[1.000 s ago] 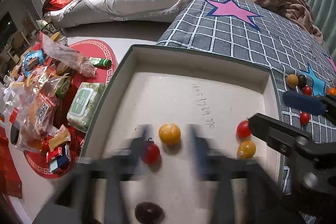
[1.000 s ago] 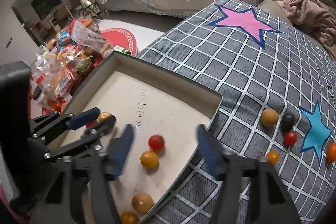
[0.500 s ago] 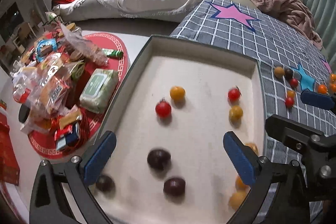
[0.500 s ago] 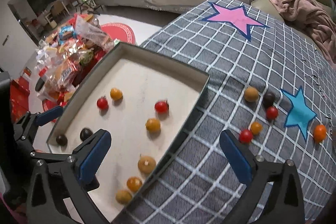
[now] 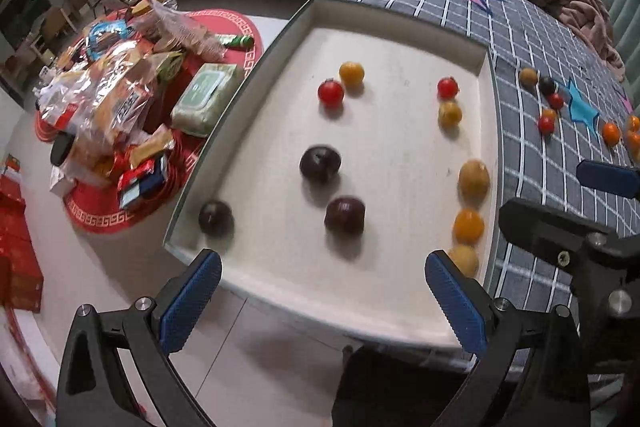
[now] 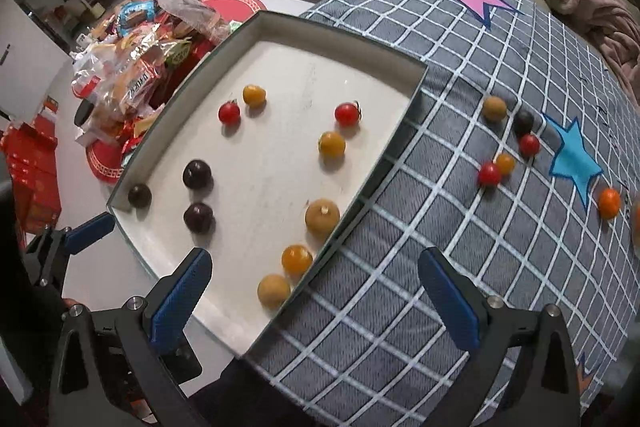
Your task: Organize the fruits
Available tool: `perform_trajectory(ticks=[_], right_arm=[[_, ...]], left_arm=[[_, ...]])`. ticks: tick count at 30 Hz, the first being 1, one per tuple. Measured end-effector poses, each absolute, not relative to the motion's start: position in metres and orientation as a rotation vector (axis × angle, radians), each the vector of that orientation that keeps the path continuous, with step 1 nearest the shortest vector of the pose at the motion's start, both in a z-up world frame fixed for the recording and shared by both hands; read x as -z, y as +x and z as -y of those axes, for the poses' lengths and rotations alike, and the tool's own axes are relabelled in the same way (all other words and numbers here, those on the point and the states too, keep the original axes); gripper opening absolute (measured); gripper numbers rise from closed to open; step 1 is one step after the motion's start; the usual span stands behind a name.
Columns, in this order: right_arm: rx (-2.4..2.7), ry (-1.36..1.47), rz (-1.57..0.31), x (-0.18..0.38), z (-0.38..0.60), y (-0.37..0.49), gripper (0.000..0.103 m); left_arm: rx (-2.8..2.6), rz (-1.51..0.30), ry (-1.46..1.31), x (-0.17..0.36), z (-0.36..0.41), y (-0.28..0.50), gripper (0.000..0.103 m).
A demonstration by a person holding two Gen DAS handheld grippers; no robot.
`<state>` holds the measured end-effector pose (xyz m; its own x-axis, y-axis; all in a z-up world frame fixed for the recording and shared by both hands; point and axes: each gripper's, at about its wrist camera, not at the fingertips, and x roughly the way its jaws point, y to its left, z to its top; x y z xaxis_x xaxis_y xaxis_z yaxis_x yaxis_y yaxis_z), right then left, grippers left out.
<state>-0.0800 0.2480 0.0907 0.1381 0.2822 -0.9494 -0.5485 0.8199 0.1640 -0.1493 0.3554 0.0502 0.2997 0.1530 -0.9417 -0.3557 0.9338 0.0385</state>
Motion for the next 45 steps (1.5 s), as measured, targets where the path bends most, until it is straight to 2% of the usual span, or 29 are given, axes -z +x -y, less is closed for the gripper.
perform_trajectory(ticks=[20, 45], right_arm=[[-0.628, -0.345, -1.308, -0.096, -0.26, -0.119, 0.103], [-0.639, -0.344, -1.298, -0.099, -0.258, -0.13, 0.103]], left_arm=[[-0.347, -1.216, -0.197, -0.054, -0.35, -0.186, 0.102], [-0.334, -1.211, -0.22, -0.056, -0.346, -0.195, 0.102]])
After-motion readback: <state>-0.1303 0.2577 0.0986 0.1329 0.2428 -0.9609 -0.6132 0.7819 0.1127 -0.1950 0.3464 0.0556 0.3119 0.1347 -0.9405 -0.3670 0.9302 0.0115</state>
